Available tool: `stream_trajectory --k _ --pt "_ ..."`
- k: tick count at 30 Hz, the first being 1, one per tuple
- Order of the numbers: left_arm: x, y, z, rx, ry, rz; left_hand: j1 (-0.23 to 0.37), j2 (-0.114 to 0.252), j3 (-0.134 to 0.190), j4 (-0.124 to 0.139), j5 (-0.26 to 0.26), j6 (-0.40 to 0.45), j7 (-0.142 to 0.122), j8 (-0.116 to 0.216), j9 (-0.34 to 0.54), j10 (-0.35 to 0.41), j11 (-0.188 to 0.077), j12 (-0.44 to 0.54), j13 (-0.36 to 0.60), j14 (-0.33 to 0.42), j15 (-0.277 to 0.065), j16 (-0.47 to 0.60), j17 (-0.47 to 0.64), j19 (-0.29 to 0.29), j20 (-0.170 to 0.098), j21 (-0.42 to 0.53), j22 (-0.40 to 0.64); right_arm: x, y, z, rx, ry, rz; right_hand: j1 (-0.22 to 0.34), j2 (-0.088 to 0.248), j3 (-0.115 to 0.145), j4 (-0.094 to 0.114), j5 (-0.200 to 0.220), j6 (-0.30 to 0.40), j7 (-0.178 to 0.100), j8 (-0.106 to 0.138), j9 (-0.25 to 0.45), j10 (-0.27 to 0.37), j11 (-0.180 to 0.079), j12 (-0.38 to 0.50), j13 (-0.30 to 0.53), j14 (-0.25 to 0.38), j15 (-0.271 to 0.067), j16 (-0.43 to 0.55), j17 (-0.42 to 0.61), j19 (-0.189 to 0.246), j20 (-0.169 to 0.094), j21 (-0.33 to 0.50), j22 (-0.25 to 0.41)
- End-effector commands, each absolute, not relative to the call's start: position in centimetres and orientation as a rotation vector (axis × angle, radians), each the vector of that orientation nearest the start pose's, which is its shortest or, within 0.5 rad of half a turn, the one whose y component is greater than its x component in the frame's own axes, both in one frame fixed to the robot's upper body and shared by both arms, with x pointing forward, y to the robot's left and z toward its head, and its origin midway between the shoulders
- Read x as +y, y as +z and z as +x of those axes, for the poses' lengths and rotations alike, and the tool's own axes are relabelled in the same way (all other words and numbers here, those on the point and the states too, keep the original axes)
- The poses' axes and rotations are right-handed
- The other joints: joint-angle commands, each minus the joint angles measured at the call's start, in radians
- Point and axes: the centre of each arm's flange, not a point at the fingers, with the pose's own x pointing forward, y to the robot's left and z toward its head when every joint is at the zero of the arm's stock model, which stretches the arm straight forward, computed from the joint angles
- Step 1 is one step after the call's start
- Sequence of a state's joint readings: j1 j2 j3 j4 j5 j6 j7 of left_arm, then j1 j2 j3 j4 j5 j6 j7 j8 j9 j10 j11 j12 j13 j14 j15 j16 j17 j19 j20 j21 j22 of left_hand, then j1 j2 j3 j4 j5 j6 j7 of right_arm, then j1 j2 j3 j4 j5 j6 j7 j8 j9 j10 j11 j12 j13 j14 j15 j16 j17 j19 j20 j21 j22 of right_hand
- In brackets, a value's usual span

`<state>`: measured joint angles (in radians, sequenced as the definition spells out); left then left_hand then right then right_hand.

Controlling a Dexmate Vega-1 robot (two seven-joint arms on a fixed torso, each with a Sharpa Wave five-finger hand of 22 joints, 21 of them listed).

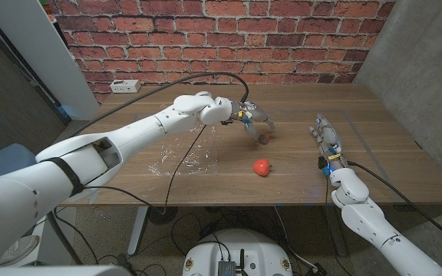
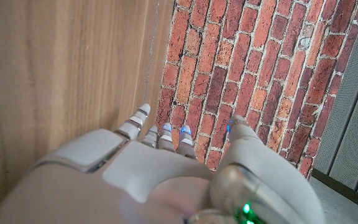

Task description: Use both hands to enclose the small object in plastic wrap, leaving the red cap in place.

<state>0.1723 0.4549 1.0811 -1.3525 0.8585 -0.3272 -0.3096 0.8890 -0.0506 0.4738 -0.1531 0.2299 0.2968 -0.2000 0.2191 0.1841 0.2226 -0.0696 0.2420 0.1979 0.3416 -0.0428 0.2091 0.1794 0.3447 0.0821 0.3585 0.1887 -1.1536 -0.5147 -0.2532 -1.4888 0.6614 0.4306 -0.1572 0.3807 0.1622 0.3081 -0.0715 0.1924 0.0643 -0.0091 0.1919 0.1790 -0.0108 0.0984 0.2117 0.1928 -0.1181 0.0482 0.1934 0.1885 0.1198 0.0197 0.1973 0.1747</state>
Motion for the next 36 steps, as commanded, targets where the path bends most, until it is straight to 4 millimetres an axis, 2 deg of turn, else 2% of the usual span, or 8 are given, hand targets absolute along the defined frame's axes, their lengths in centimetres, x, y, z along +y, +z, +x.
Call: stream_trajectory --k 1,6,19,24,36 --pt "-0.5 5.7 62.5 -0.93 -0.609 2.098 0.024 0.016 -0.005 -0.001 0.007 0.01 0.006 -0.003 0.004 0.004 -0.003 -0.004 0.005 -0.01 -0.057 -0.005 0.004 0.009 0.002 -0.002 0.002 -32.3 -11.0 58.8 -0.619 0.014 0.189 -0.009 0.001 -0.001 0.006 0.0 0.011 -0.002 -0.001 0.004 0.0 0.009 -0.005 0.004 0.0 0.004 0.006 0.004 0.003 0.005 0.002 0.001" --pt "-0.6 5.5 62.7 -0.924 -0.628 2.089 0.032 0.031 -0.009 0.003 0.006 0.012 0.008 -0.006 0.004 0.006 0.005 -0.005 0.006 -0.009 -0.054 -0.004 0.004 0.009 0.0 -0.003 0.002 -32.3 -11.0 58.9 -0.616 0.014 0.189 -0.01 0.001 -0.001 0.006 0.0 0.01 -0.003 -0.001 0.004 0.0 0.008 -0.005 0.004 0.0 0.004 0.006 0.004 0.002 0.004 0.001 0.001" --pt "-0.8 4.8 63.3 -0.915 -0.649 2.093 0.046 0.052 -0.025 0.008 0.001 0.026 0.005 -0.008 0.005 0.023 0.002 -0.003 0.008 0.018 -0.058 0.005 0.004 0.014 -0.01 -0.004 0.003 -32.3 -10.9 59.1 -0.61 0.015 0.189 -0.011 0.0 0.0 0.006 0.0 0.01 -0.003 -0.002 0.004 0.002 0.01 -0.005 0.004 0.0 0.004 0.006 0.003 0.002 0.006 0.001 0.001" --pt "-0.9 4.7 63.6 -0.913 -0.653 2.095 0.06 0.063 -0.031 0.006 0.0 0.032 0.011 -0.01 0.005 0.027 0.003 -0.004 0.008 0.026 -0.064 0.006 0.004 0.022 -0.037 -0.002 0.003 -32.3 -10.9 59.3 -0.606 0.018 0.189 -0.012 0.0 0.0 0.006 0.0 0.011 -0.002 -0.002 0.004 0.003 0.011 -0.004 0.004 0.0 0.005 0.006 0.003 0.002 0.006 0.001 0.001" --pt "-1.0 4.3 64.2 -0.912 -0.657 2.091 0.089 0.083 -0.038 0.0 -0.002 0.044 0.016 -0.011 0.005 0.045 0.0 -0.001 0.009 0.054 -0.079 0.014 0.005 0.035 -0.04 0.0 0.003 -32.2 -10.8 59.7 -0.598 0.02 0.188 -0.013 -0.001 0.0 0.006 0.0 0.011 -0.002 -0.002 0.004 0.002 0.009 -0.005 0.004 0.0 0.006 0.005 0.003 0.001 0.006 0.001 0.001"
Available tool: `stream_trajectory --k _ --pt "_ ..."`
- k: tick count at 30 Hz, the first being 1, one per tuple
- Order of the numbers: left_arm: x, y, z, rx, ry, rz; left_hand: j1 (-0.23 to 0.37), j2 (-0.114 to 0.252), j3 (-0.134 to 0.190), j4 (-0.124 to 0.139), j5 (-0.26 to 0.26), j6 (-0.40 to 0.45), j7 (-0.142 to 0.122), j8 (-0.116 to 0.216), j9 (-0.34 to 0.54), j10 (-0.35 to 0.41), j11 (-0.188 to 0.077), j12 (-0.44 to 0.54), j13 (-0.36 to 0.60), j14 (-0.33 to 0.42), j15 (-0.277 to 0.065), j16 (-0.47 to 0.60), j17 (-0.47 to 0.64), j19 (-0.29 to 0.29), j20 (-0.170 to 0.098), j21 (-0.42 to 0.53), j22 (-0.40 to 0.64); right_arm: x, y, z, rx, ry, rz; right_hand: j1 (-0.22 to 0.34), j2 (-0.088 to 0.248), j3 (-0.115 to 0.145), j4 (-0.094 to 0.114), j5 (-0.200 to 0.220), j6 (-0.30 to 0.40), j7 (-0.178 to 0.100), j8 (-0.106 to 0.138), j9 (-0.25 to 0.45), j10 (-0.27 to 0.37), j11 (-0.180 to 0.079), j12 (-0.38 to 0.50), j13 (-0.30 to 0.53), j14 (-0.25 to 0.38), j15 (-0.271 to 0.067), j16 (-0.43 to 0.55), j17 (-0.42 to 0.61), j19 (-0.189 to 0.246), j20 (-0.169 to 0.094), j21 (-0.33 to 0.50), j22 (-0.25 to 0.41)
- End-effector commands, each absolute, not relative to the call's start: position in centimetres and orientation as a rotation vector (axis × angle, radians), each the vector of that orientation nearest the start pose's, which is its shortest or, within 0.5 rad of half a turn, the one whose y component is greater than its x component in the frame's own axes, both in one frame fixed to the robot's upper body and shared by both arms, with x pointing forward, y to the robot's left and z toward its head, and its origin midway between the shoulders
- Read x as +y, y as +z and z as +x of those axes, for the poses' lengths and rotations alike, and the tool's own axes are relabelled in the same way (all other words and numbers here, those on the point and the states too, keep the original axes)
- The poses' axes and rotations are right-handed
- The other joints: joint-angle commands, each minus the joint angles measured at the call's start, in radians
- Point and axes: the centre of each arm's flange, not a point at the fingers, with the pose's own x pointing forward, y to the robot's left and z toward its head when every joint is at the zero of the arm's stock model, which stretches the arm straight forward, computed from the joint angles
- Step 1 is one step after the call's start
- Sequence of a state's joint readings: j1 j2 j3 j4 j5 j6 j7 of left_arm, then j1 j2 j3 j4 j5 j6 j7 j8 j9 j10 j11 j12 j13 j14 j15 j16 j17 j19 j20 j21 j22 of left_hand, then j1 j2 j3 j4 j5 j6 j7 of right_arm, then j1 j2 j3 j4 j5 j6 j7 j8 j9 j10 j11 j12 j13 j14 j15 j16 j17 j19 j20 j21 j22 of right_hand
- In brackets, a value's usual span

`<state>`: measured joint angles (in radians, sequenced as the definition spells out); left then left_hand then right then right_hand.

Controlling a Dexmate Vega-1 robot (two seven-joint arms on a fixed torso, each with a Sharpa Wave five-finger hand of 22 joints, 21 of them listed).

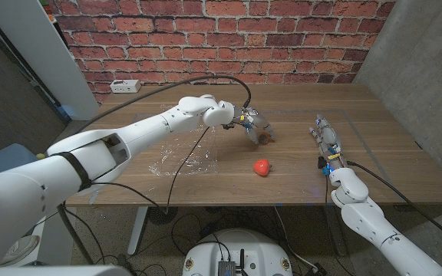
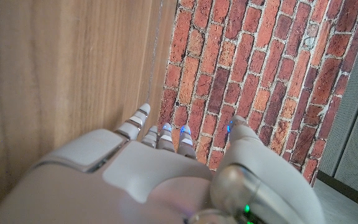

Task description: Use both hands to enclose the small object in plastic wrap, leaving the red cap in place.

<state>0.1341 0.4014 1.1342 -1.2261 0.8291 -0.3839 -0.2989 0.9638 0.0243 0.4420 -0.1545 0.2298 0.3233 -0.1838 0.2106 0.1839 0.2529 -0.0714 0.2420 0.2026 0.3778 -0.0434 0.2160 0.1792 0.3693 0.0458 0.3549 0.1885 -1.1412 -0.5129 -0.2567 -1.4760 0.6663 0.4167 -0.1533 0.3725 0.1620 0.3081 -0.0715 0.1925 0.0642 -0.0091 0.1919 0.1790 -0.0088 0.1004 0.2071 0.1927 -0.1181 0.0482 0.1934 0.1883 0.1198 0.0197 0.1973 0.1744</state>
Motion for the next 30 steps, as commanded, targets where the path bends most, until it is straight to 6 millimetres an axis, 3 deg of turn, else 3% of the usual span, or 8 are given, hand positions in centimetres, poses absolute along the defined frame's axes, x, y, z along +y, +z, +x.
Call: stream_trajectory --k 1,18,23,30 --pt "-1.0 4.2 64.3 -0.909 -0.66 2.09 0.016 0.009 -0.007 0.001 -0.002 0.021 0.0 -0.001 0.006 0.015 0.001 -0.001 0.004 0.019 -0.079 0.008 0.005 0.011 -0.004 0.004 0.003 -32.3 -10.8 59.7 -0.597 0.02 0.187 -0.005 -0.001 0.0 0.006 0.0 0.011 -0.002 -0.002 0.004 0.0 0.007 -0.001 0.004 0.0 0.006 0.005 0.003 0.001 0.006 0.001 0.001" --pt "-0.8 2.8 65.4 -0.95 -0.639 2.06 0.068 0.033 -0.033 -0.006 -0.013 0.097 0.012 0.012 0.006 0.085 -0.013 0.015 0.006 0.093 -0.108 0.029 0.007 0.053 -0.011 0.018 0.004 -32.3 -10.7 60.0 -0.584 0.021 0.179 -0.007 -0.001 0.0 0.006 0.0 0.014 -0.003 -0.002 0.004 0.002 0.011 0.0 0.004 -0.001 0.008 0.005 0.003 0.0 0.007 0.001 0.001" --pt "-0.8 2.5 65.7 -0.952 -0.629 2.056 0.103 0.055 -0.025 -0.013 -0.013 0.124 0.023 0.016 0.006 0.106 -0.012 0.019 0.007 0.12 -0.13 0.033 0.006 0.066 -0.015 0.024 0.005 -32.2 -10.6 60.1 -0.58 0.02 0.174 -0.008 -0.001 0.0 0.006 0.0 0.014 -0.003 -0.002 0.004 0.004 0.012 0.0 0.004 -0.002 0.009 0.005 0.003 -0.001 0.008 0.001 0.002" --pt "-0.5 2.2 65.7 -1.029 -0.574 2.03 0.192 0.105 0.003 -0.018 -0.036 0.304 0.058 0.056 0.009 0.233 -0.03 0.05 0.011 0.247 -0.173 0.054 0.004 0.122 -0.052 0.056 0.01 -32.1 -10.5 60.2 -0.575 0.017 0.167 -0.009 -0.002 0.0 0.007 0.0 0.015 -0.003 -0.002 0.004 0.005 0.011 0.0 0.004 -0.002 0.009 0.005 0.003 -0.001 0.009 0.001 0.002"
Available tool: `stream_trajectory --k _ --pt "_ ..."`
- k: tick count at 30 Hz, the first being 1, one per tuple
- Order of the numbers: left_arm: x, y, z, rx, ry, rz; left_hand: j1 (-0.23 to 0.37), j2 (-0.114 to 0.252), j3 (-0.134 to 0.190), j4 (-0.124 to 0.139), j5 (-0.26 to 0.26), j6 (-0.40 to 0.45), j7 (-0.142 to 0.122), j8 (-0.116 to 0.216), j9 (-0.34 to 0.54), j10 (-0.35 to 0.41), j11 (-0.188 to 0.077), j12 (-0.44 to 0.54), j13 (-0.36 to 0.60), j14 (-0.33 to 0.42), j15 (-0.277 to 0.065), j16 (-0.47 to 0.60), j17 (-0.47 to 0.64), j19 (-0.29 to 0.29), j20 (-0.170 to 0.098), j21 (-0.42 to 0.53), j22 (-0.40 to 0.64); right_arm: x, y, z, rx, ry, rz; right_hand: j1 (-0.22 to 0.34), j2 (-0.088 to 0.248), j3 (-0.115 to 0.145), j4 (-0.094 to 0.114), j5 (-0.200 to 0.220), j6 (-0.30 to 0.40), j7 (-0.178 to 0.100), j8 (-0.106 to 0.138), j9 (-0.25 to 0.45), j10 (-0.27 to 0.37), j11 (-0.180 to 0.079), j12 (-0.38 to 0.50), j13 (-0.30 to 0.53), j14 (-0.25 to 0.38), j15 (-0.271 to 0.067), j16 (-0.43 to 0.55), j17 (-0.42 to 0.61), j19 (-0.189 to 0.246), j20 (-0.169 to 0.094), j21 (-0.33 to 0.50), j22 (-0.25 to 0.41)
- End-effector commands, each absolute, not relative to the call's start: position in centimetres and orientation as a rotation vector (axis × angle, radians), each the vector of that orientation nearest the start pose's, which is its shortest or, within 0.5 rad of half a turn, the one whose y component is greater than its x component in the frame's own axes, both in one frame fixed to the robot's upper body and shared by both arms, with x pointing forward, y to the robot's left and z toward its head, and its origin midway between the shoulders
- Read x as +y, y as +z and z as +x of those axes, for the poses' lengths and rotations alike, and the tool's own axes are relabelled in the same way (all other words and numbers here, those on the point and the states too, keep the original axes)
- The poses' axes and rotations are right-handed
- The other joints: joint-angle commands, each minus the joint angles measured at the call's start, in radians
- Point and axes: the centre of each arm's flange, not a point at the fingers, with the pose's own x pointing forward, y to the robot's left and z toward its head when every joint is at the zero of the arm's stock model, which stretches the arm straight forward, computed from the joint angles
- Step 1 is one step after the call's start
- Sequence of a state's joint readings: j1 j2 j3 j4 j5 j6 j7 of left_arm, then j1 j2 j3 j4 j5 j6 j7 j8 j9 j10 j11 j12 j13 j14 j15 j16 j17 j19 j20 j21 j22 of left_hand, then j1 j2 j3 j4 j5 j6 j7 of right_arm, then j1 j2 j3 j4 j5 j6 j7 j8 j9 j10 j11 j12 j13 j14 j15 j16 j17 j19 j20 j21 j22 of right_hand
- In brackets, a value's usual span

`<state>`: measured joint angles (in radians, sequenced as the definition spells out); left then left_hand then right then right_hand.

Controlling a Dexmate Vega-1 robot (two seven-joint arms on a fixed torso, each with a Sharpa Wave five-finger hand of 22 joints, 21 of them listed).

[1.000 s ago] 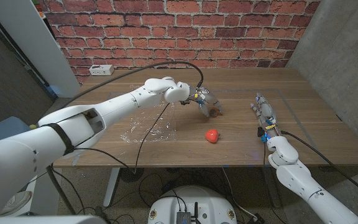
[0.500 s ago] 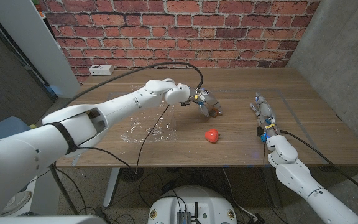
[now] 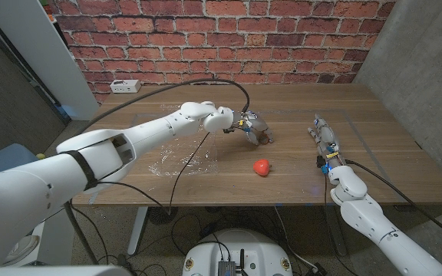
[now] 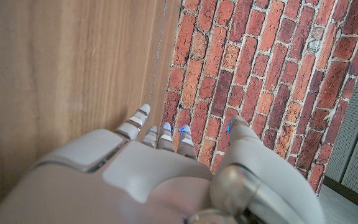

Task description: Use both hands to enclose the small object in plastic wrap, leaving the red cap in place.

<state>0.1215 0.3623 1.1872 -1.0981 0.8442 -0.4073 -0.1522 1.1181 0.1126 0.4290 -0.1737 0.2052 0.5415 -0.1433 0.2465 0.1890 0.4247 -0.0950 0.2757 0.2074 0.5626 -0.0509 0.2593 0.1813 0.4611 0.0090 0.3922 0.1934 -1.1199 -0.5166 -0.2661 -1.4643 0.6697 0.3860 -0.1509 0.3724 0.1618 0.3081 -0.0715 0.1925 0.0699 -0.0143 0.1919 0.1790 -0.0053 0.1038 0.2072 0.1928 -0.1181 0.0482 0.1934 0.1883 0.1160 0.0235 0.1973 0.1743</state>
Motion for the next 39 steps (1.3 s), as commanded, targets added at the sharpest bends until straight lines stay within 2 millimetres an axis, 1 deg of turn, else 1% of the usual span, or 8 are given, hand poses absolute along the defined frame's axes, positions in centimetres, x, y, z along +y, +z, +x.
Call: stream_trajectory --k 1,4,6,8,10,13,18,39 --pt "-0.5 2.1 65.7 -1.041 -0.566 2.026 0.053 0.024 0.022 -0.001 -0.014 0.116 0.021 0.027 0.004 0.089 -0.009 0.023 0.007 0.085 -0.171 0.014 0.003 0.037 -0.018 0.024 0.006 -32.1 -10.5 60.2 -0.574 0.015 0.166 -0.009 -0.002 -0.001 0.007 0.0 0.009 0.003 -0.002 0.004 0.002 0.009 0.0 0.004 -0.002 0.009 0.005 0.003 0.003 0.005 0.001 0.002" --pt "-0.3 2.0 65.7 -1.076 -0.536 2.01 0.096 0.038 0.028 -0.002 -0.027 0.232 0.046 0.056 0.008 0.163 -0.023 0.047 0.019 0.159 -0.18 0.036 0.013 0.062 -0.023 0.049 0.013 -32.1 -10.5 60.2 -0.573 0.013 0.163 -0.01 -0.002 -0.001 0.007 0.0 0.01 0.003 -0.002 0.004 0.001 0.009 0.0 0.004 -0.001 0.01 0.005 0.003 0.003 0.005 0.001 0.002" --pt "-0.1 1.9 65.8 -1.091 -0.525 1.993 0.124 0.045 0.019 -0.001 -0.032 0.295 0.067 0.072 0.011 0.216 -0.029 0.066 0.031 0.209 -0.185 0.064 0.031 0.075 -0.023 0.068 0.02 -32.2 -10.4 60.2 -0.571 0.012 0.159 -0.01 -0.002 0.0 0.007 0.0 0.009 0.003 -0.002 0.004 0.001 0.007 -0.001 0.004 -0.001 0.01 0.005 0.003 0.003 0.004 0.001 0.002" --pt "0.0 1.8 65.9 -1.097 -0.52 1.986 0.168 0.046 -0.022 0.001 -0.034 0.397 0.101 0.109 0.025 0.306 -0.023 0.106 0.068 0.306 -0.185 0.155 0.101 0.091 -0.027 0.114 0.037 -32.2 -10.4 60.2 -0.57 0.012 0.158 -0.01 -0.002 0.0 0.007 0.0 0.01 0.003 -0.002 0.004 0.0 0.008 -0.001 0.004 -0.001 0.01 0.005 0.003 0.003 0.004 0.001 0.002" --pt "0.1 1.8 66.0 -1.099 -0.517 1.978 0.208 0.041 -0.052 0.001 -0.033 0.458 0.117 0.148 0.052 0.359 -0.03 0.146 0.108 0.35 -0.187 0.206 0.16 0.103 -0.03 0.159 0.056 -32.2 -10.3 60.2 -0.568 0.01 0.155 -0.01 -0.001 0.0 0.007 0.0 0.009 0.003 -0.002 0.004 0.0 0.008 -0.001 0.004 -0.001 0.01 0.005 0.003 0.003 0.004 0.001 0.002" --pt "0.2 1.9 65.9 -1.112 -0.497 1.977 0.243 0.046 -0.066 0.002 -0.03 0.472 0.129 0.167 0.075 0.396 -0.035 0.19 0.15 0.389 -0.187 0.237 0.206 0.111 -0.028 0.202 0.073 -32.2 -10.1 60.2 -0.569 0.012 0.151 -0.011 -0.001 0.0 0.007 0.001 0.009 0.002 -0.003 0.004 0.002 0.008 -0.001 0.004 -0.001 0.01 0.005 0.003 0.003 0.004 0.001 0.002" --pt "0.5 2.4 65.3 -1.146 -0.455 1.968 0.257 0.046 -0.07 0.002 -0.028 0.48 0.133 0.175 0.085 0.404 -0.035 0.206 0.168 0.399 -0.188 0.244 0.221 0.111 -0.03 0.218 0.08 -32.1 -9.7 60.4 -0.573 0.02 0.145 -0.011 -0.001 0.0 0.007 0.001 0.01 0.002 -0.002 0.004 0.001 0.008 -0.001 0.004 0.0 0.008 0.005 0.003 0.003 0.004 0.001 0.002" --pt "3.7 4.4 63.4 -1.166 -0.249 1.906 0.275 0.042 -0.08 0.009 -0.027 0.485 0.129 0.188 0.104 0.404 -0.042 0.239 0.212 0.414 -0.188 0.241 0.247 0.103 -0.045 0.256 0.093 -31.2 -7.9 61.3 -0.577 0.059 0.105 -0.011 0.0 0.002 0.006 0.001 0.011 0.002 -0.002 0.004 0.003 0.009 -0.001 0.004 0.001 0.01 0.005 0.003 0.004 0.004 0.002 0.002"
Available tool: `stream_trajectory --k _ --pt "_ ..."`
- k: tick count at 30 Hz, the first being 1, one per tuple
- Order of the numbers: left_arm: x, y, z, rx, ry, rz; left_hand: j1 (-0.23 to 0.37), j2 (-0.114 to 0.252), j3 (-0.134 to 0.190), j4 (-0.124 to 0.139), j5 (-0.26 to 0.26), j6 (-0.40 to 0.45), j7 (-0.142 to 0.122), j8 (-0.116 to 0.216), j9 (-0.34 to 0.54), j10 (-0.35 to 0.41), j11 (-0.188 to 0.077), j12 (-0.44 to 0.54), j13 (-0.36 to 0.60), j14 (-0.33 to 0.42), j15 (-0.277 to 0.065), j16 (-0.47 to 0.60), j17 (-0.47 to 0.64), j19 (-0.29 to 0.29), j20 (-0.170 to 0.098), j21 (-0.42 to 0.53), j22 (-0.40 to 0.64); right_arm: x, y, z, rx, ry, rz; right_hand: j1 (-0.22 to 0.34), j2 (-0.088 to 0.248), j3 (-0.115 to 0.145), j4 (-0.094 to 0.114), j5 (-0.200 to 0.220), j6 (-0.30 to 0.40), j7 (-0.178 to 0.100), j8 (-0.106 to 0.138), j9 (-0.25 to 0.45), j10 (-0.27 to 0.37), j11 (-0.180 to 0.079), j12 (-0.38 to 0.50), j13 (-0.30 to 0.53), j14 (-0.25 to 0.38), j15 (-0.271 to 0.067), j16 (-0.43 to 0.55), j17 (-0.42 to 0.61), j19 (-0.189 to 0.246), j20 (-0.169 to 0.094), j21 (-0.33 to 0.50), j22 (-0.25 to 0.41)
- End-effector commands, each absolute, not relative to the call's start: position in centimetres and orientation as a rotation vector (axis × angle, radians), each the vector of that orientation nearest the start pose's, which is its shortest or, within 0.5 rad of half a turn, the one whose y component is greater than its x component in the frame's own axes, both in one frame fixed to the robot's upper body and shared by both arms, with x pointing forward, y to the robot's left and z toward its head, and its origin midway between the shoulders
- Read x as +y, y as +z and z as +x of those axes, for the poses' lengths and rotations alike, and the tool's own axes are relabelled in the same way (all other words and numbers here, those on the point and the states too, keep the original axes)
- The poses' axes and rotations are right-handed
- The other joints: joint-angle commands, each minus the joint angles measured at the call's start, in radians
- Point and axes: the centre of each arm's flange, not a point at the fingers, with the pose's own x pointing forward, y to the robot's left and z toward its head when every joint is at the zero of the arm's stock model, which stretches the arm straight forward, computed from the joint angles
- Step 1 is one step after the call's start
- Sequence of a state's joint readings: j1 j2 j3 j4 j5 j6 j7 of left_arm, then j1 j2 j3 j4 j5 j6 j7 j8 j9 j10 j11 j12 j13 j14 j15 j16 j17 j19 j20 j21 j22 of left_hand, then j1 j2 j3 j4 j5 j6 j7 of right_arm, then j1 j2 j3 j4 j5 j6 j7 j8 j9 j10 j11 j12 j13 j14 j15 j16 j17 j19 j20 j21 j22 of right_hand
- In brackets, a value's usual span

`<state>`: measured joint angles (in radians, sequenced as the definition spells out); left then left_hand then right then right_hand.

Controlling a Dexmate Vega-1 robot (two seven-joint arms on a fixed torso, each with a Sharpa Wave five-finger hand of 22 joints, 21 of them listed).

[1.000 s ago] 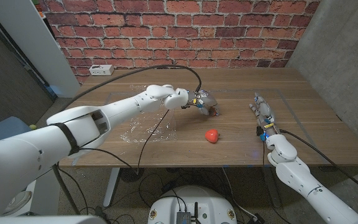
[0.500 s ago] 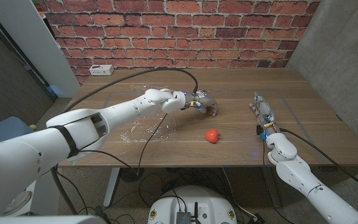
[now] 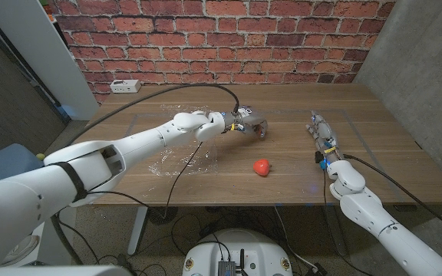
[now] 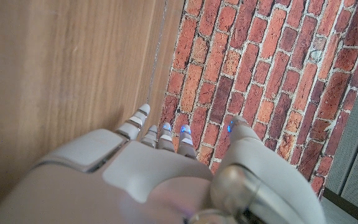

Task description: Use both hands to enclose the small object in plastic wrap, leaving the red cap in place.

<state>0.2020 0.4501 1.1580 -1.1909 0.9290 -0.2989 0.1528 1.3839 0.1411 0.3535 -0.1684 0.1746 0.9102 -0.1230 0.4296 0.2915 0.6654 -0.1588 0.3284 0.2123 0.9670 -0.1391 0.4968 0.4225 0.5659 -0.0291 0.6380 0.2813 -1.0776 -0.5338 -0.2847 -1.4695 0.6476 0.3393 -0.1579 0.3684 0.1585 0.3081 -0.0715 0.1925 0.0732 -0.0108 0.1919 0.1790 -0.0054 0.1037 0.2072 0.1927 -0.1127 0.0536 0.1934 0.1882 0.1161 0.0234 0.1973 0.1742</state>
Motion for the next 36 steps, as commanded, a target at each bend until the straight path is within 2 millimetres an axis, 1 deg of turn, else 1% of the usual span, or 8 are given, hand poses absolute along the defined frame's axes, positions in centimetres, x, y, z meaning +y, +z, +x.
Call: stream_trajectory --k 1,6,14,16,23,27,31,36 --pt "3.7 4.4 63.4 -1.165 -0.248 1.906 0.01 0.014 -0.005 0.004 0.004 0.117 0.108 0.005 0.002 0.163 0.023 0.187 0.209 0.01 -0.1 0.004 0.007 -0.001 -0.007 0.012 0.005 -31.2 -7.9 61.3 -0.577 0.059 0.105 -0.007 0.004 0.003 0.006 0.001 0.008 -0.001 -0.002 0.004 0.003 0.008 -0.001 0.004 -0.005 0.004 0.005 0.003 0.003 0.004 0.001 0.002" --pt "4.6 4.6 62.9 -1.143 -0.204 1.906 0.01 0.014 -0.007 0.006 0.005 0.118 0.105 0.006 0.004 0.162 0.018 0.194 0.218 0.015 -0.1 0.002 0.011 -0.003 -0.009 0.02 0.007 -31.0 -7.6 61.5 -0.576 0.068 0.095 -0.007 0.004 0.003 0.006 0.001 0.009 -0.003 -0.002 0.004 0.004 0.008 -0.001 0.004 -0.005 0.003 0.005 0.003 0.004 0.004 0.002 0.002" --pt "5.6 4.6 62.5 -1.104 -0.161 1.893 0.01 0.014 -0.01 0.009 0.006 0.116 0.102 0.005 0.004 0.16 0.023 0.203 0.233 0.019 -0.1 -0.003 0.017 -0.009 -0.01 0.032 0.009 -30.8 -7.6 61.4 -0.575 0.071 0.092 -0.007 0.004 0.004 0.005 0.001 0.009 -0.002 -0.003 0.004 0.004 0.007 -0.001 0.004 -0.005 0.003 0.005 0.002 0.003 0.005 0.002 0.002" --pt "5.8 4.7 62.3 -1.093 -0.15 1.889 0.01 0.014 -0.011 0.01 0.006 0.116 0.101 0.005 0.004 0.159 0.018 0.205 0.237 0.02 -0.1 -0.004 0.018 -0.009 -0.01 0.036 0.01 -30.8 -7.7 61.4 -0.574 0.072 0.091 -0.007 0.005 0.004 0.005 0.001 0.009 -0.002 -0.003 0.004 0.004 0.007 -0.001 0.004 -0.005 0.003 0.005 0.002 0.003 0.005 0.002 0.002" --pt "6.6 4.9 61.7 -1.069 -0.1 1.88 0.008 0.014 -0.013 0.012 0.007 0.116 0.101 0.006 0.005 0.158 0.016 0.212 0.248 0.025 -0.1 -0.009 0.022 -0.013 -0.011 0.045 0.011 -30.8 -7.7 61.2 -0.576 0.075 0.088 -0.006 0.005 0.005 0.005 0.001 0.009 -0.003 -0.003 0.004 0.005 0.007 -0.001 0.004 -0.004 0.004 0.005 0.002 0.004 0.004 0.002 0.002" --pt "7.1 4.9 61.2 -1.056 -0.068 1.877 0.008 0.013 -0.014 0.013 0.007 0.115 0.1 0.006 0.006 0.157 0.007 0.215 0.254 0.027 -0.1 -0.012 0.025 -0.017 -0.011 0.051 0.011 -30.7 -7.5 61.2 -0.576 0.082 0.083 -0.006 0.004 0.005 0.004 0.001 0.01 -0.003 -0.002 0.004 0.005 0.008 -0.001 0.004 -0.003 0.004 0.005 0.002 0.003 0.005 0.002 0.002" --pt "7.7 4.8 60.8 -1.035 -0.042 1.87 0.007 0.014 -0.015 0.013 0.007 0.116 0.097 0.007 0.006 0.154 0.007 0.218 0.259 0.029 -0.1 -0.014 0.027 -0.019 -0.011 0.055 0.011 -30.5 -7.4 61.3 -0.576 0.088 0.078 -0.006 0.004 0.006 0.004 0.001 0.01 -0.002 -0.003 0.004 0.007 0.009 0.0 0.004 -0.003 0.004 0.005 0.002 0.004 0.004 0.002 0.002" --pt "8.5 4.6 60.2 -1.008 -0.008 1.863 0.007 0.013 -0.016 0.014 0.008 0.119 0.102 0.009 0.007 0.154 0.008 0.223 0.268 0.032 -0.1 -0.018 0.03 -0.022 -0.012 0.064 0.011 -30.2 -7.1 61.6 -0.574 0.101 0.072 -0.006 0.004 0.006 0.003 0.001 0.01 -0.003 -0.003 0.004 0.007 0.009 0.0 0.004 -0.003 0.003 0.005 0.002 0.004 0.005 0.002 0.002"
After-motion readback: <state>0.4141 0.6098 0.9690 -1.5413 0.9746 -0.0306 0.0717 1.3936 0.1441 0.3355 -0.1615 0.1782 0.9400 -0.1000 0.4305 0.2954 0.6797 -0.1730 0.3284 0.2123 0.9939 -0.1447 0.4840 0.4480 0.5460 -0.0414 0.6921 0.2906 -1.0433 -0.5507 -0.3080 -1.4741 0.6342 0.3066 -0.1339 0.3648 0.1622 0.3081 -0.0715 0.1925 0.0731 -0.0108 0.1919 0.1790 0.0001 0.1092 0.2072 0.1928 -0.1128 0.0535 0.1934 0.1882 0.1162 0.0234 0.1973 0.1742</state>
